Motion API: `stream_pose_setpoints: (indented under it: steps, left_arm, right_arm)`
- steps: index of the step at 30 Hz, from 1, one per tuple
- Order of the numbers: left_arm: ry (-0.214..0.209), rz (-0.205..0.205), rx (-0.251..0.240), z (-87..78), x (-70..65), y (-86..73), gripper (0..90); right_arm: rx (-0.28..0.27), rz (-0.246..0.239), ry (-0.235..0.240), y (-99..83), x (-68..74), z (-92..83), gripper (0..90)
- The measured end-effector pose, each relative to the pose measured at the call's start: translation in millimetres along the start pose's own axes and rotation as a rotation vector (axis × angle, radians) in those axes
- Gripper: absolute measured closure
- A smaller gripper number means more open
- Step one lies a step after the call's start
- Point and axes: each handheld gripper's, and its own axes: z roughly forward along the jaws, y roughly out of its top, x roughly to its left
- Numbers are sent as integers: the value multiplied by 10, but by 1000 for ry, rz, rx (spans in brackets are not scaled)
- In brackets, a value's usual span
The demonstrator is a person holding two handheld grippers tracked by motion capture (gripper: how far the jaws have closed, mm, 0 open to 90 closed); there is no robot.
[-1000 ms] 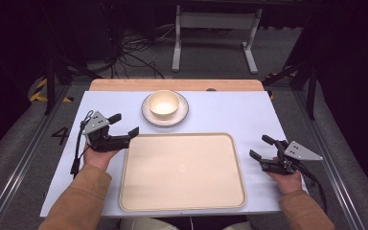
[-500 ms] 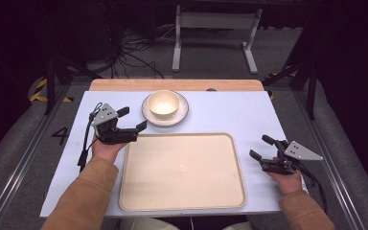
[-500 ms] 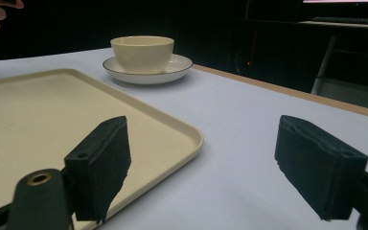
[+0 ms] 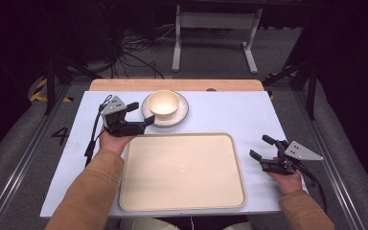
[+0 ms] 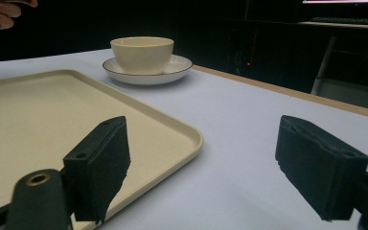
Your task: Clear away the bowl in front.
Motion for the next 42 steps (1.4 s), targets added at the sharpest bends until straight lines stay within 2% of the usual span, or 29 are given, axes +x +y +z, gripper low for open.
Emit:
stream_pose_setpoints:
  steps: [11,13,15,20,27,30,31,38,42]
  left_arm:
    - [2,10,-3,113,47,91,165]
    - [5,26,-1,144,52,105,167]
    - [13,55,0,170,43,116,213]
    - [2,70,-3,229,66,163,238]
    - [-5,78,57,338,137,224,230]
    - [-20,65,105,401,175,245,233]
    - [-14,66,117,414,175,248,235]
    - [16,111,183,502,203,304,245]
    - [15,114,195,541,216,309,320]
  right_arm:
    - [1,-1,0,-1,4,-2,187]
    - [1,-1,-1,-1,4,-2,187]
    - [1,0,-2,-1,4,-1,186]
    - [1,-3,-1,-1,4,0,185]
    - [-1,-6,-1,-2,6,1,185]
    - [-1,-8,-1,-2,8,1,185]
    - [-1,-8,-1,-2,8,1,185]
    - [1,-9,-3,-2,11,0,185]
    - [0,-9,-4,-2,13,-1,183]
